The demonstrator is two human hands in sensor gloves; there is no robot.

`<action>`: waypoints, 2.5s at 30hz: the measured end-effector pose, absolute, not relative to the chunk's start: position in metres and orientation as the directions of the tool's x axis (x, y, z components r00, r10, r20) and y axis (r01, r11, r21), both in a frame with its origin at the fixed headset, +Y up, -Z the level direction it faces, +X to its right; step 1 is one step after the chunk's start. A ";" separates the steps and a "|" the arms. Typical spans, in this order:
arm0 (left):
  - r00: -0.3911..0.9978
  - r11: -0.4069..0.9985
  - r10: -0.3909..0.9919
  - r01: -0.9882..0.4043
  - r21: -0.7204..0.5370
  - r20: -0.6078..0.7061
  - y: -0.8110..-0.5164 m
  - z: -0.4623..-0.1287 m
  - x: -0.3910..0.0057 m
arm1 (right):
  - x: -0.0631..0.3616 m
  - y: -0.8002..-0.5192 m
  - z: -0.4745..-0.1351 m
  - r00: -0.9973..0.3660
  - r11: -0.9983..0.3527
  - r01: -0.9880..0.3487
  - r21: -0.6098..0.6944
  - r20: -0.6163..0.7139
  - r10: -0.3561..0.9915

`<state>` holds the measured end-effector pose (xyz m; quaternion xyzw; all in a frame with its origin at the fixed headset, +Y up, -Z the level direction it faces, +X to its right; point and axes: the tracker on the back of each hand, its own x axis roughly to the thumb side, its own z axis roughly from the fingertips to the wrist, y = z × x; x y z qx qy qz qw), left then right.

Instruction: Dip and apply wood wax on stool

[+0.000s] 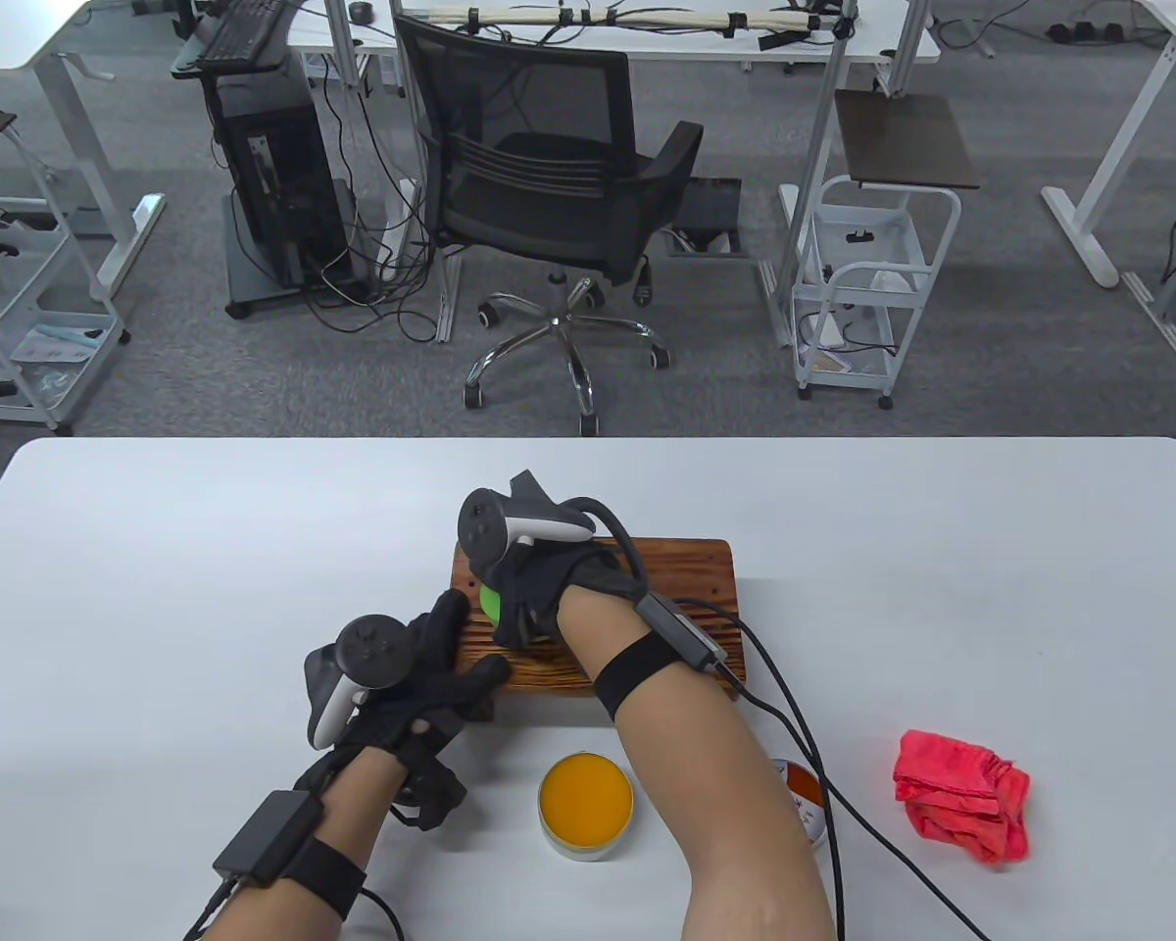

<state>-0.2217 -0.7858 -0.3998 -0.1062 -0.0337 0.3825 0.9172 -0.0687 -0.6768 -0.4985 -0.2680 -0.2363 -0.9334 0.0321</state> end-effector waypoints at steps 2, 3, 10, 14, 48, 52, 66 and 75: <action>0.705 0.684 0.709 -0.695 -0.221 -0.019 -0.786 -0.400 -0.222 | -0.074 -0.677 -0.499 -0.858 -0.894 0.196 0.403 0.512 0.043; 0.705 0.684 0.709 -0.695 -0.221 -0.019 -0.786 -0.400 -0.222 | -0.076 -0.677 -0.498 -0.854 -0.898 0.200 0.392 0.519 0.036; 0.703 0.683 0.711 -0.696 -0.222 -0.019 -0.786 -0.400 -0.222 | -0.077 -0.675 -0.499 -0.858 -0.895 0.217 0.390 0.513 0.015; 0.704 0.684 0.710 -0.695 -0.223 -0.018 -0.786 -0.400 -0.222 | -0.084 -0.677 -0.496 -0.851 -0.909 0.221 0.353 0.526 -0.003; 0.740 0.722 0.673 -0.653 -0.230 0.013 -0.760 -0.382 -0.223 | 0.032 -0.637 -0.422 -0.866 -0.948 0.207 0.240 0.496 -0.063; 0.780 0.782 0.617 -0.594 -0.190 0.102 -0.738 -0.360 -0.221 | 0.057 -0.637 -0.394 -0.863 -0.946 0.205 0.250 0.502 -0.054; 0.778 0.813 0.578 -0.520 -0.262 0.247 -0.742 -0.307 -0.182 | 0.060 -0.666 -0.330 -0.807 -0.919 0.267 0.290 0.588 -0.049; 0.783 0.815 0.557 -0.451 -0.365 0.276 -0.772 -0.299 -0.156 | 0.045 -0.700 -0.325 -0.783 -0.890 0.314 0.331 0.620 -0.046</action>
